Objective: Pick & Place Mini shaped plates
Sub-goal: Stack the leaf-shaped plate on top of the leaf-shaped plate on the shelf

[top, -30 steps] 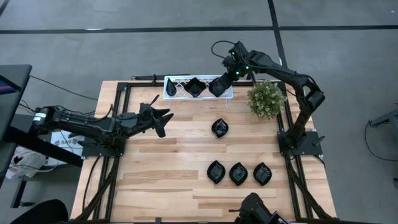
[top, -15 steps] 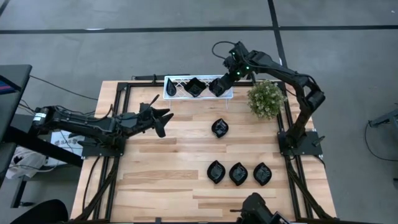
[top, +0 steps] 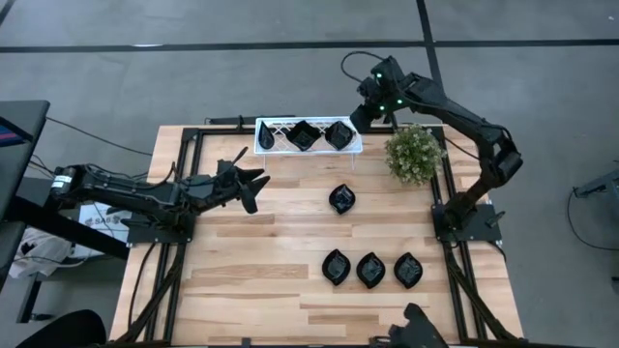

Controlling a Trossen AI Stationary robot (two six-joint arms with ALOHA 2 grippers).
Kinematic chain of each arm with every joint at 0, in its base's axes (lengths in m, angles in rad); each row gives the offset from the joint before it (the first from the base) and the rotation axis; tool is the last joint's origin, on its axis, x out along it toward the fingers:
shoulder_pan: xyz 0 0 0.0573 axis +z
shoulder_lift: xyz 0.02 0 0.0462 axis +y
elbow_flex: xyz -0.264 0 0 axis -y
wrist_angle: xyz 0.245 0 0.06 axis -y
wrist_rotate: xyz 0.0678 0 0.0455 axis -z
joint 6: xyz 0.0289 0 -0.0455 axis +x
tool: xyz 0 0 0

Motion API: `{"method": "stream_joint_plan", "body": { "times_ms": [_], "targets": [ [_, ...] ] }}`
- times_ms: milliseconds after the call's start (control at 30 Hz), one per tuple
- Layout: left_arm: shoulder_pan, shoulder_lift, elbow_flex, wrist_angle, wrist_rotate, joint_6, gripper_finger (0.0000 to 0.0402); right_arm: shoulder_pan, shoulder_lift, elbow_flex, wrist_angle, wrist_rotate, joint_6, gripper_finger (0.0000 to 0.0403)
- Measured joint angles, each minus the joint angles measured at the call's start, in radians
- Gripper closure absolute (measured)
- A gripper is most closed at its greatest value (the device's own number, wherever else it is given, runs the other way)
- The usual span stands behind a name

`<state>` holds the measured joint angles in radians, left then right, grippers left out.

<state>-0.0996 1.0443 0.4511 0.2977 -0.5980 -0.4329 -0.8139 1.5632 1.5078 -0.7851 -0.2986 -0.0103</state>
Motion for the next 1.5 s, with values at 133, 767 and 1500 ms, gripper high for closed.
{"method": "stream_joint_plan", "body": {
  "times_ms": [133,767,1500],
  "targets": [
    [0.0,0.0,0.0,0.0,0.0,0.007,0.0229,0.002,-0.061,0.0,-0.001,0.014,0.001,0.0347],
    [0.0,0.0,0.0,0.0,0.0,-0.01,0.0229,0.311,-0.296,0.0,-0.238,0.012,0.096,0.0347],
    [0.004,-0.039,-0.032,0.005,0.311,0.142,0.0229,0.64,-0.02,-0.001,-0.543,0.204,0.334,0.0347]
  ]
}}
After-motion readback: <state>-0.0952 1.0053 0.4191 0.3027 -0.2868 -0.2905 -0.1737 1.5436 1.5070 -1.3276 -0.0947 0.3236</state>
